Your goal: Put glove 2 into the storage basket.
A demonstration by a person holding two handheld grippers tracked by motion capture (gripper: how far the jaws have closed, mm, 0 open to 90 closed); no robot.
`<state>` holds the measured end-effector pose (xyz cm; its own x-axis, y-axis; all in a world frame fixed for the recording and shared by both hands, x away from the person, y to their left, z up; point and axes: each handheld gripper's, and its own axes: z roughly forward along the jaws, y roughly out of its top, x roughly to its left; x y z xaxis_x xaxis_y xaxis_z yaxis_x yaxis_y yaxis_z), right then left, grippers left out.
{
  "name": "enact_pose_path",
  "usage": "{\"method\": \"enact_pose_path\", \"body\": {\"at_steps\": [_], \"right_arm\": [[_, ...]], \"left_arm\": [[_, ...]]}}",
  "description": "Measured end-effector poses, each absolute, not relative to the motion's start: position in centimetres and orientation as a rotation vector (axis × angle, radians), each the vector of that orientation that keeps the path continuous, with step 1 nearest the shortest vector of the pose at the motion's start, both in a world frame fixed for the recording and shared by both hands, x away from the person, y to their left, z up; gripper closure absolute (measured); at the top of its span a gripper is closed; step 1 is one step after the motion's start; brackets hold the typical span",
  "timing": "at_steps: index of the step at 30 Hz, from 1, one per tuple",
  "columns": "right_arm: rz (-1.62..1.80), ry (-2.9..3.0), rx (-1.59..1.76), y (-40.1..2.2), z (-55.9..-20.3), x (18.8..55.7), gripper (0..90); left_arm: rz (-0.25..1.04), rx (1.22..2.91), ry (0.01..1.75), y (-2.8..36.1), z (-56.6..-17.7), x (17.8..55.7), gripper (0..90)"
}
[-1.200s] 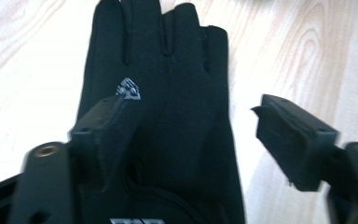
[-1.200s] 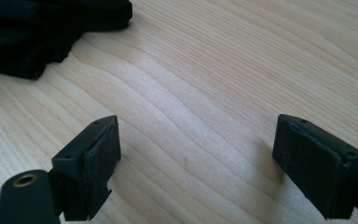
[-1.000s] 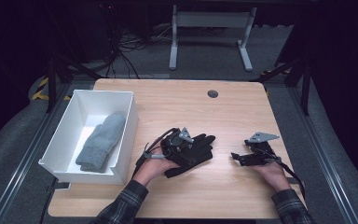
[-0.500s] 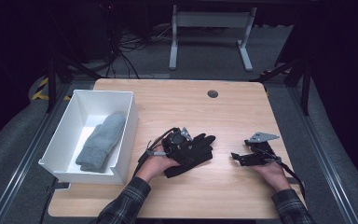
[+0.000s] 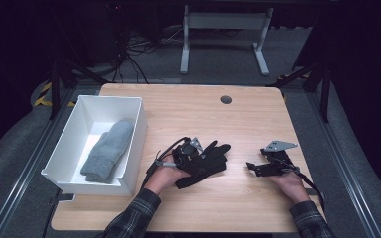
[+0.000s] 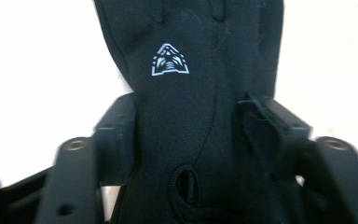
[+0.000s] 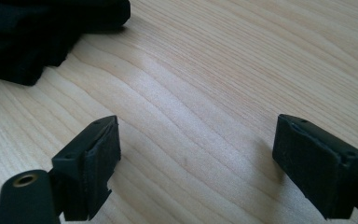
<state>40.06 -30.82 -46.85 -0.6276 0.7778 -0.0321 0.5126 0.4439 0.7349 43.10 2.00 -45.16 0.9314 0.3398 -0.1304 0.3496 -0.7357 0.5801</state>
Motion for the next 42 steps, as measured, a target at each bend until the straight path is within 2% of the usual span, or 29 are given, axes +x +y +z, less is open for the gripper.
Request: {"method": "enact_pose_path", "body": {"at_steps": [1, 5, 9, 23, 42], "right_arm": [[1.002, 2.334, 1.096, -30.8, -46.9, 40.1, 15.8], [1.002, 2.334, 1.096, -30.8, -46.9, 40.1, 15.8], [1.002, 2.334, 1.096, -30.8, -46.9, 40.1, 15.8], [1.002, 2.335, 1.099, -30.8, -46.8, 40.1, 15.8], [1.002, 2.335, 1.099, -30.8, -46.8, 40.1, 15.8]], "left_arm": [[-0.044, 2.458, 0.488, 2.0, -45.1, 43.1, 48.1], [-0.102, 2.446, 0.51, 2.1, -45.1, 43.2, 58.1], [-0.135, 2.443, 0.547, 2.0, -45.0, 43.2, 63.6], [-0.127, 2.424, 0.591, 2.0, -42.9, 42.7, 66.7], [-0.03, 2.297, 0.701, 5.0, -33.4, 42.0, 66.6]]}}
